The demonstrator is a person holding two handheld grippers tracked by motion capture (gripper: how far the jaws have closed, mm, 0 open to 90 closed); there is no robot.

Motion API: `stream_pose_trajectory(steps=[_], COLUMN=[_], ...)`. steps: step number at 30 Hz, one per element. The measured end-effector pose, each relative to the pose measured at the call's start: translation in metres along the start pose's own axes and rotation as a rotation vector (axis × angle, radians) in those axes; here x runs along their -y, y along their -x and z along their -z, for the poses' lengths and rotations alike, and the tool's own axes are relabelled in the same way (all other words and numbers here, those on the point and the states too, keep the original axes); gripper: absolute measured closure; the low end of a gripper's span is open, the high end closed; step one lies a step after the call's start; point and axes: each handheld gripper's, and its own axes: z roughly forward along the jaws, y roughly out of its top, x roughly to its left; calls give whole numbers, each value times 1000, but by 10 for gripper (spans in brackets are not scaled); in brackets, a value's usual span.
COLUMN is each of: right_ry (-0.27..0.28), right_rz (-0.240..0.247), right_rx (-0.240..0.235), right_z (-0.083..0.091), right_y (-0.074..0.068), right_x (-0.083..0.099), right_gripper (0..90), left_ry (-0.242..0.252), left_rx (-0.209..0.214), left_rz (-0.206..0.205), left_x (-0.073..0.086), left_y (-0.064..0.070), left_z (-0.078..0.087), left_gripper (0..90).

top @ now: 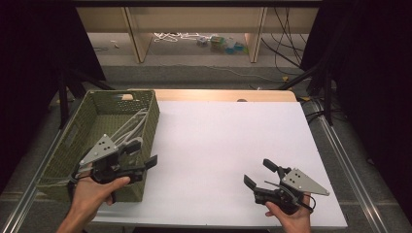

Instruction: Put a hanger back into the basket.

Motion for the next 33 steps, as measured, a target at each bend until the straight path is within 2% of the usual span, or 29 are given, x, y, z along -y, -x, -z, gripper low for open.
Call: stream_pose_trajectory(steps=[3, 5, 7, 9, 11, 13, 19, 22, 29, 30, 31, 33], right_ry=[0, 5, 5, 10, -14, -19, -17, -19, -12, 2, -6, -10], right_rz=[2, 8, 9, 5, 5, 9, 6, 12, 13, 12, 11, 23], right_rx=[-3, 0, 0, -8, -9, -9, -20, -17, -25, -29, -30, -27], right_z=[0, 0, 0, -1, 0, 0, 0, 1, 1, 0, -1, -1], right_y=[0, 0, 0, 0, -1, -1, -2, -2, -2, -3, -4, -5], right_x=[0, 0, 0, 0, 0, -1, 0, -1, -1, -1, -1, -1], right_gripper=[159, 158, 158, 158, 158, 158, 157, 157, 155, 155, 155, 155], left_ry=[25, 55, 55, 54, 69, 77, 84, 101, 143, 128, 141, 146], left_rx=[48, 29, 41, 38, 46, 45, 34, 40, 55, 51, 70, 69], left_rz=[52, 42, 82, 81, 85, 81, 5, -13, -1, 9, 15, 3], left_x=[9, 16, 24, 30, 34, 37, 44, 48, 60, 60, 60, 61], left_y=[3, 4, 2, 2, 2, 2, 5, 8, 4, 4, 3, 4], left_z=[-8, -13, -18, -23, -27, -28, -32, -32, -32, -31, -31, -30], left_gripper=[243, 239, 236, 235, 235, 235, 229, 226, 210, 210, 209, 207])
